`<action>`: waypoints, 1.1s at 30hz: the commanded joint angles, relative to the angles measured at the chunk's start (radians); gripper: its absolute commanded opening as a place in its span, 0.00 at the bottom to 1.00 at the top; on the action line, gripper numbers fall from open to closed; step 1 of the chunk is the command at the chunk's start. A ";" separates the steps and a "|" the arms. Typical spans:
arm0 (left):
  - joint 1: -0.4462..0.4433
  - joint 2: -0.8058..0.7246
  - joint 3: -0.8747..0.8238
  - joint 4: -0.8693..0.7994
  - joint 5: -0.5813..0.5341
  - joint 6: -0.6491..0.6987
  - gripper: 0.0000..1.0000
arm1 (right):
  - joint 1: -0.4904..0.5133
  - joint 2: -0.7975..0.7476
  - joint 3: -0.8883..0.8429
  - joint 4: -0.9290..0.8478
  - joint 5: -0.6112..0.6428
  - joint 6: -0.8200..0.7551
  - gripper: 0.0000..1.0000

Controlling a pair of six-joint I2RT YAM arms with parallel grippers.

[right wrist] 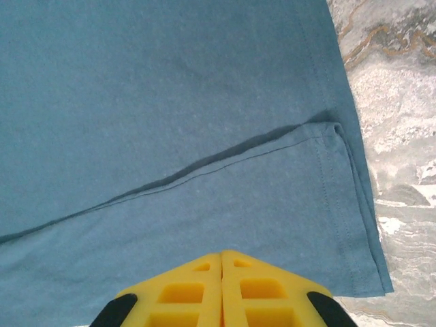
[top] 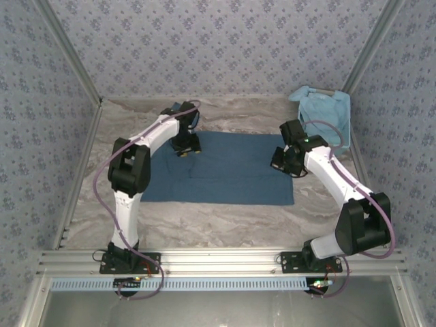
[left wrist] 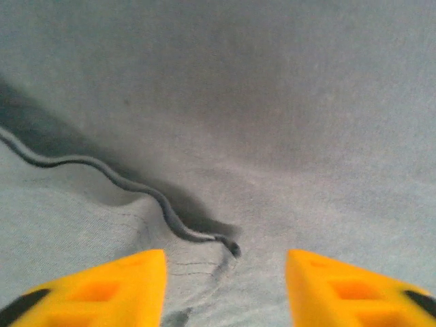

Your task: Fold and stack the t-shirts

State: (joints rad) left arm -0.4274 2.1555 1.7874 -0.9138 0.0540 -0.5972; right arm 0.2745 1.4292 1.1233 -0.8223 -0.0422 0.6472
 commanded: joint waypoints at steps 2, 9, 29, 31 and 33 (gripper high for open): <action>-0.005 -0.160 -0.026 -0.018 -0.053 0.022 0.59 | -0.029 -0.018 -0.065 0.002 -0.032 0.028 0.11; 0.208 -0.423 -0.500 0.146 0.134 -0.133 0.38 | -0.061 -0.002 -0.198 0.108 -0.100 0.042 0.12; 0.451 -0.570 -1.034 0.255 0.078 -0.274 0.24 | -0.019 0.133 -0.326 -0.016 -0.036 0.109 0.08; 0.460 -0.626 -1.084 0.247 0.070 -0.273 0.25 | 0.011 0.118 -0.329 -0.052 -0.036 0.103 0.09; 0.480 -0.668 -1.124 0.242 0.073 -0.270 0.25 | 0.042 0.090 -0.349 -0.055 -0.045 0.108 0.10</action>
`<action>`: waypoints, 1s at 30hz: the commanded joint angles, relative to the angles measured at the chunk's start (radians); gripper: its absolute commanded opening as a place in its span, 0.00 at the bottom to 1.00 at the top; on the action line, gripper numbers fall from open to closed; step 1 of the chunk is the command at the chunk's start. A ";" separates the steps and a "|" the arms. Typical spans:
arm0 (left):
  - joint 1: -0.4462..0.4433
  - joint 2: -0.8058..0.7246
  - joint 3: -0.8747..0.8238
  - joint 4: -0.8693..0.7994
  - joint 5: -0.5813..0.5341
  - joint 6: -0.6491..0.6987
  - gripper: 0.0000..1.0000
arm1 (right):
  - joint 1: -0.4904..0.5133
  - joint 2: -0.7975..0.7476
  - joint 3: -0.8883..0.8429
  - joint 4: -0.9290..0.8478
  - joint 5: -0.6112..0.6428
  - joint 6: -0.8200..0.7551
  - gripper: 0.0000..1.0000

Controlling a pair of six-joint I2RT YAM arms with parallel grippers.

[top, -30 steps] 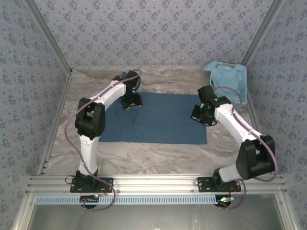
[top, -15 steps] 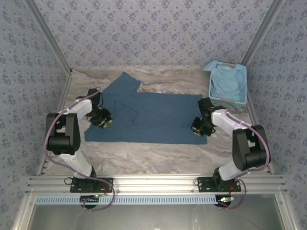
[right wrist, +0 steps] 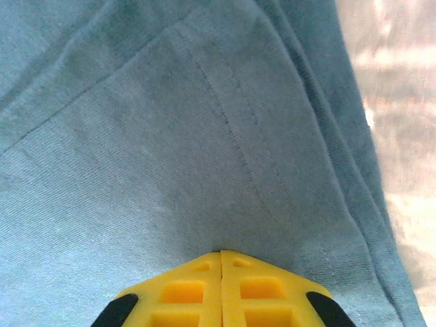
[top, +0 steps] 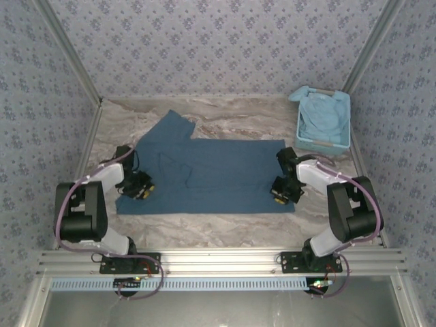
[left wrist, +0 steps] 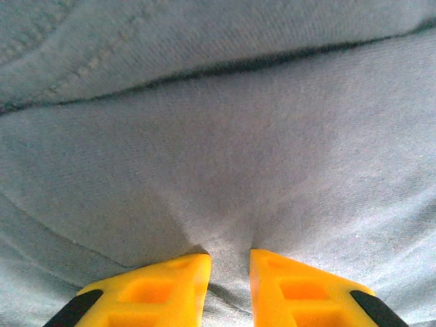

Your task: Fold and stack the t-shirts

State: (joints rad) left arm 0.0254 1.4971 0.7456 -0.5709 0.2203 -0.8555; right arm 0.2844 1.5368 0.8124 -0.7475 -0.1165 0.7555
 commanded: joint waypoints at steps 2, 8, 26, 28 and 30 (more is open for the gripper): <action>0.052 -0.052 -0.114 -0.131 -0.097 -0.008 0.25 | 0.057 -0.033 -0.057 -0.143 0.028 0.009 0.11; 0.095 -0.145 -0.178 -0.156 -0.087 0.002 0.28 | 0.121 -0.080 -0.073 -0.184 0.028 0.022 0.13; 0.123 -0.171 0.002 -0.259 -0.186 0.072 0.40 | 0.256 -0.130 0.154 -0.286 0.069 0.018 0.21; 0.122 -0.129 0.094 -0.241 -0.165 0.084 0.45 | 0.237 -0.147 0.221 -0.272 0.104 -0.015 0.31; 0.119 -0.064 0.184 -0.211 -0.134 0.093 0.47 | 0.206 -0.149 0.260 -0.211 0.103 -0.076 0.38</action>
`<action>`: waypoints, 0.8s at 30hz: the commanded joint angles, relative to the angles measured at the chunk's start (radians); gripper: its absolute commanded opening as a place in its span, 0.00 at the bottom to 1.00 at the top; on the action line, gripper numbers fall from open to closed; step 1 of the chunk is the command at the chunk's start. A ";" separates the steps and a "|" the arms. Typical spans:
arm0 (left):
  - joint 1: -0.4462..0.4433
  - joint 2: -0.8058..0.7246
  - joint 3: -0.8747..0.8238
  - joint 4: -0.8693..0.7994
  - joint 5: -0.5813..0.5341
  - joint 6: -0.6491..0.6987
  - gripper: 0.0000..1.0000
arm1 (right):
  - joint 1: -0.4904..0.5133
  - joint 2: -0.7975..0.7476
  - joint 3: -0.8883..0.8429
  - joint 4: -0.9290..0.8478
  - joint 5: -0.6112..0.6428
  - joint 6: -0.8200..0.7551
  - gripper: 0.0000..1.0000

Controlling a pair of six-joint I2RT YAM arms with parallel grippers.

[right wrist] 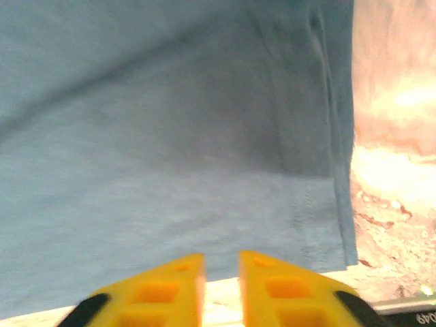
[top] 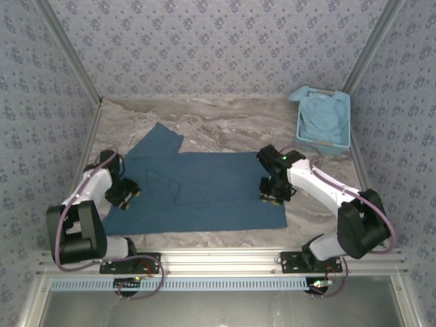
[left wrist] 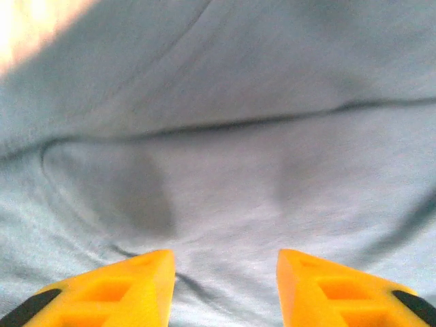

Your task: Fold and stack the t-shirts

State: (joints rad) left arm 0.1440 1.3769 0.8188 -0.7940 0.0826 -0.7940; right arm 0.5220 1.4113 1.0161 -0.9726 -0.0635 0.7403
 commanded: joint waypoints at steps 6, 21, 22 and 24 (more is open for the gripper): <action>-0.059 0.343 0.492 0.067 0.052 0.069 0.47 | -0.163 0.088 0.184 0.204 -0.045 -0.221 0.44; -0.163 0.990 1.334 -0.054 0.057 -0.177 0.47 | -0.278 0.407 0.452 0.366 -0.348 -0.304 0.59; -0.164 1.013 1.367 -0.062 0.054 -0.209 0.47 | -0.282 0.405 0.447 0.393 -0.360 -0.287 0.60; -0.165 1.050 1.409 -0.068 0.052 -0.265 0.47 | -0.284 0.401 0.438 0.435 -0.377 -0.263 0.61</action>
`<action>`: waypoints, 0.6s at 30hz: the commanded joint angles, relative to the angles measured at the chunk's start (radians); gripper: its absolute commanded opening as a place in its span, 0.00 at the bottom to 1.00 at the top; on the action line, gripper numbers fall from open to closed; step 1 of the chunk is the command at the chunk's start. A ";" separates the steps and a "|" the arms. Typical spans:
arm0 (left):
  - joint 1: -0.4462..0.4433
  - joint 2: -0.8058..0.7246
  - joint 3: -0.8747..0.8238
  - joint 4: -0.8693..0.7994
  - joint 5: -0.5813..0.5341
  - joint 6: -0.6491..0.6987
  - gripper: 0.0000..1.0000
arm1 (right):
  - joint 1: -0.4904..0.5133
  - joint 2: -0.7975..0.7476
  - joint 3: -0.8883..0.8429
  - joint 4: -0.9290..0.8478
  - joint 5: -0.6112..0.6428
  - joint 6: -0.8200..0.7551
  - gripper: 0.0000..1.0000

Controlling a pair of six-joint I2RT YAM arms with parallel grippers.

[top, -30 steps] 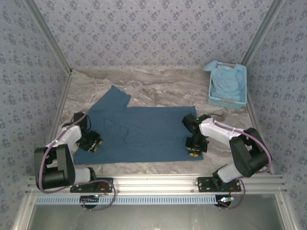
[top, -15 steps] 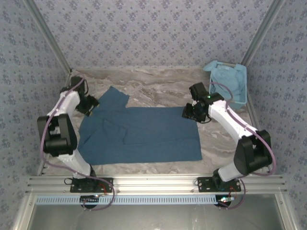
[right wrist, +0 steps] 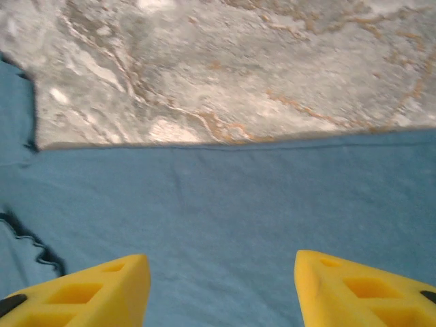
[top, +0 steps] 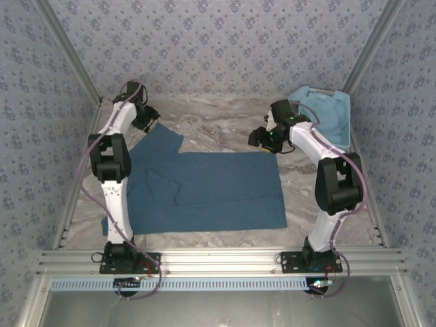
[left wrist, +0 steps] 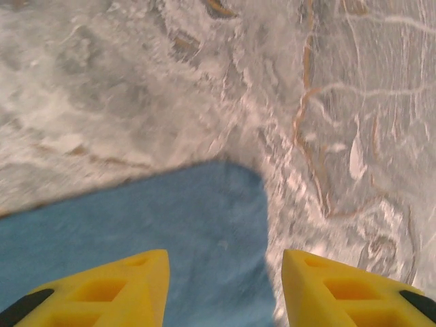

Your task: Fold and stack the t-shirts

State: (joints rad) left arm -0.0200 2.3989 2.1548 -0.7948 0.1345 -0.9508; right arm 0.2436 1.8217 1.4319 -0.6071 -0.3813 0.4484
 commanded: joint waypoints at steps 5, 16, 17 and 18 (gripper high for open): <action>-0.007 0.117 0.193 -0.134 -0.015 -0.208 0.47 | -0.007 -0.019 0.027 0.092 -0.078 0.058 0.61; -0.030 0.200 0.247 -0.167 0.021 -0.381 0.43 | -0.010 -0.034 -0.006 0.081 -0.083 0.067 0.58; -0.030 0.206 0.251 -0.168 0.022 -0.387 0.43 | -0.010 -0.037 -0.012 0.081 -0.083 0.067 0.58; -0.030 0.213 0.254 -0.172 0.020 -0.398 0.42 | -0.010 -0.040 -0.017 0.081 -0.084 0.066 0.58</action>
State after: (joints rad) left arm -0.0418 2.5809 2.3810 -0.9173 0.1452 -1.2774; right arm 0.2401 1.8214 1.4288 -0.5209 -0.4427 0.5079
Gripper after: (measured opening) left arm 0.427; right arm 0.580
